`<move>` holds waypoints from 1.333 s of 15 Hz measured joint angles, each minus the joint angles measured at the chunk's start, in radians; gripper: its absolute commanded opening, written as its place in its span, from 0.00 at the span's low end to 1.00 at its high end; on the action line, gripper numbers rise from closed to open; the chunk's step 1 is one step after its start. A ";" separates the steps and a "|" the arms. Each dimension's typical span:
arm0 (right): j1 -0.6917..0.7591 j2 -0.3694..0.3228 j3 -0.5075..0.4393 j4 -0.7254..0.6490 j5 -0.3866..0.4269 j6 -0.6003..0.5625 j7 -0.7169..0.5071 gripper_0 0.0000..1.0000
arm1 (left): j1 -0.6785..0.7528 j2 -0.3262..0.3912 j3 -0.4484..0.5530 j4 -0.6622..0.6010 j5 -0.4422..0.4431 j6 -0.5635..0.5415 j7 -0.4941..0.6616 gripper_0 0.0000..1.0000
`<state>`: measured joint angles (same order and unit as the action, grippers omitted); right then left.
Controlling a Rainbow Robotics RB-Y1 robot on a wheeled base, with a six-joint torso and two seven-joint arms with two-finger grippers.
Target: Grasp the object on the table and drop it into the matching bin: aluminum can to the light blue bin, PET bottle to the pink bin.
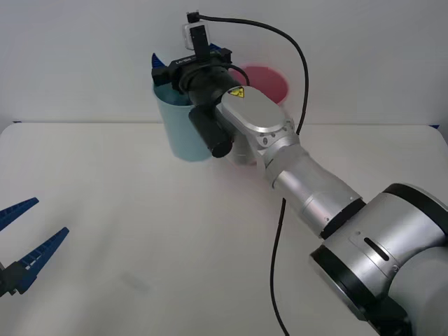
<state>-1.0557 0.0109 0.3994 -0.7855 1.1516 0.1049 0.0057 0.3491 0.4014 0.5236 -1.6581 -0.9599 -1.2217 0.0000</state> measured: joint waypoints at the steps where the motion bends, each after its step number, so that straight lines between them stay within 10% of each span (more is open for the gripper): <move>1: 0.026 -0.024 0.034 -0.053 -0.042 -0.007 0.003 1.00 | 0.000 0.000 0.000 0.000 0.000 0.000 0.000 1.00; 10: 0.529 -0.496 0.166 -0.823 -0.156 -0.073 0.018 1.00 | 0.000 0.000 0.000 0.000 0.000 0.000 0.000 1.00; 20: 1.105 -0.832 -0.222 -1.087 -0.300 -0.495 0.341 1.00 | 0.000 0.000 0.000 0.000 0.000 0.000 0.000 1.00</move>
<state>0.0490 -0.8214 0.1776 -1.8722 0.8521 -0.3904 0.3463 0.3491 0.4014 0.5236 -1.6581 -0.9599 -1.2217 0.0000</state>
